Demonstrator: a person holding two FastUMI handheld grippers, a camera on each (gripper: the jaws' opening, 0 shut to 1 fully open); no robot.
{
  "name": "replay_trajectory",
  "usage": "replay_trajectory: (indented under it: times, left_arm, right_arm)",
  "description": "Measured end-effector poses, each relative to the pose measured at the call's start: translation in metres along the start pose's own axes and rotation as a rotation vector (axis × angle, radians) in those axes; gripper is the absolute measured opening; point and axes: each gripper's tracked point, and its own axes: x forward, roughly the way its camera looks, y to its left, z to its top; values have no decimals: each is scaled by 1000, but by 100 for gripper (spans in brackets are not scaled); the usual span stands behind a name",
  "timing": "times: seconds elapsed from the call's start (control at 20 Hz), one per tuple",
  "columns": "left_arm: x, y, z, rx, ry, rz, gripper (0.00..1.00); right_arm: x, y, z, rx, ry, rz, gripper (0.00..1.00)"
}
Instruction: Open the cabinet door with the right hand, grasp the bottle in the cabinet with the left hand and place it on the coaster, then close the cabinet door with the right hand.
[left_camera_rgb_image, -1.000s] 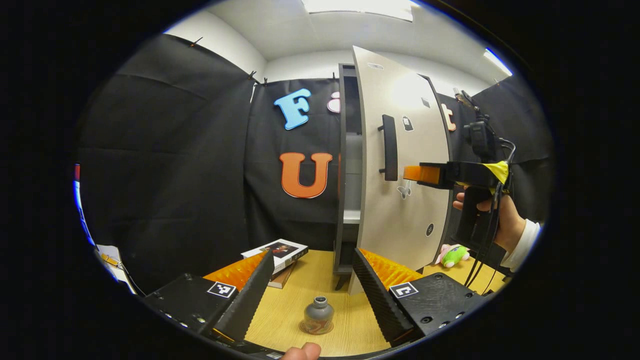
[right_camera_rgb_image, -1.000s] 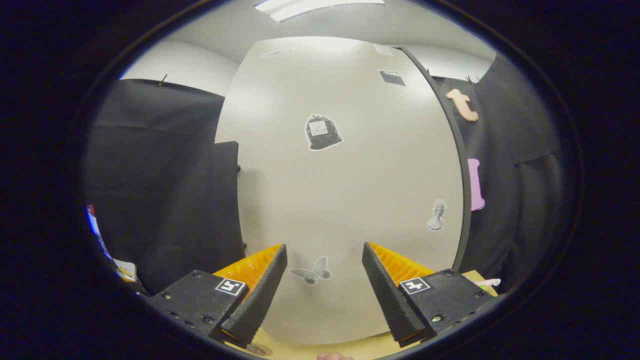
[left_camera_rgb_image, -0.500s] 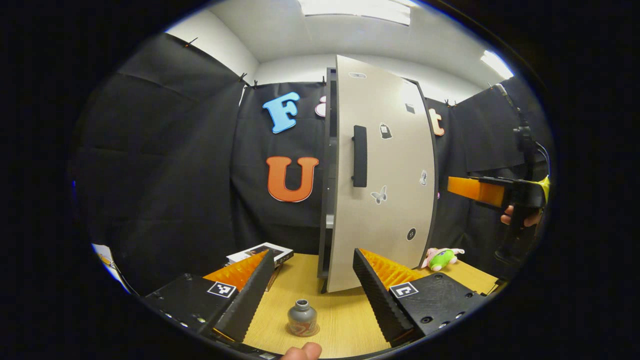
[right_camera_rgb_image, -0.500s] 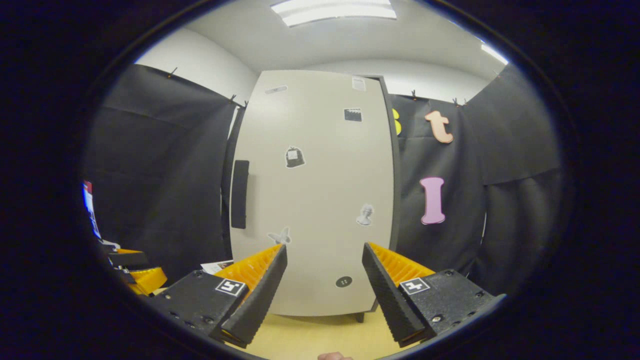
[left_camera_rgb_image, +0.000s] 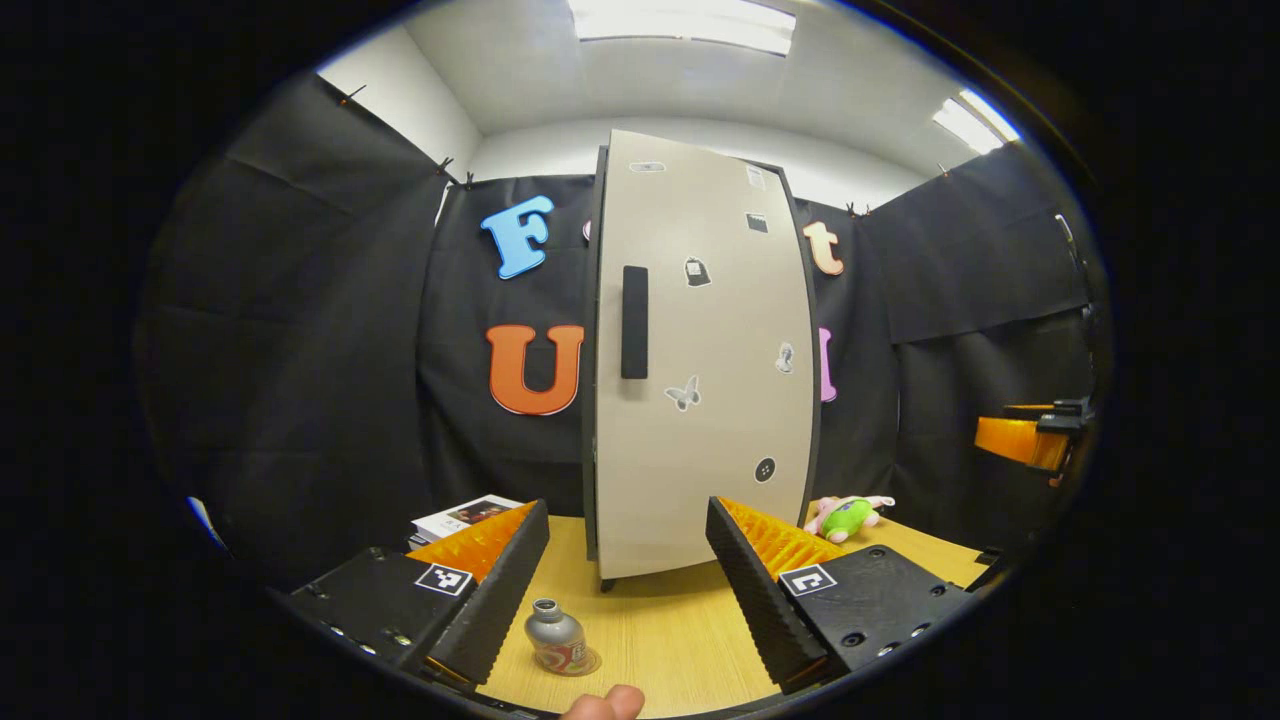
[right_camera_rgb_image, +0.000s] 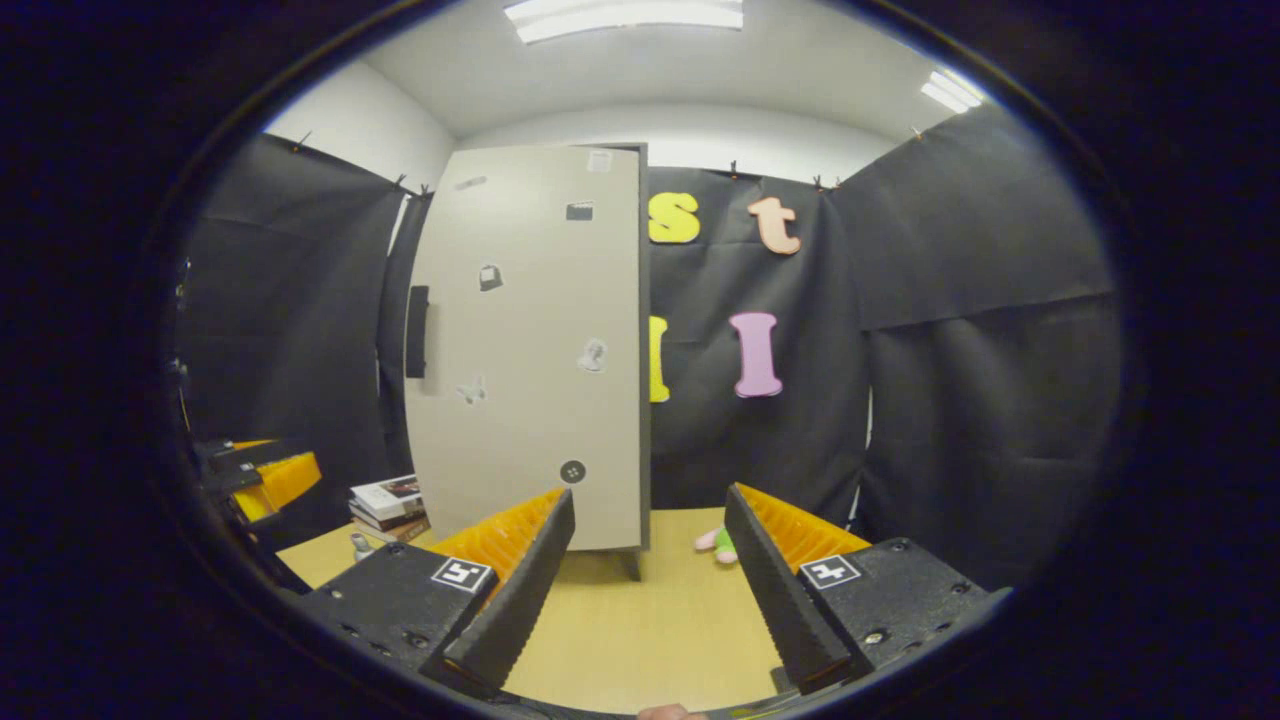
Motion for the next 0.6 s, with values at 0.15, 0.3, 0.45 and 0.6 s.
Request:
replay_trajectory:
  times: [0.15,0.3,0.45,0.6]
  left_arm:
    - [-4,-6,6,-12,-15,-11,95]
    - [-6,-5,9,-7,-24,-1,95]
    - [-10,-5,12,-5,-31,13,95]
    - [-12,-1,12,-12,-31,25,95]
  right_arm:
    - [-12,-10,-14,-1,11,-53,97]
    - [-19,-9,-17,18,10,-52,98]
    - [-18,-11,-9,36,-12,-56,97]
    - [-17,-9,-7,33,-7,-49,97]
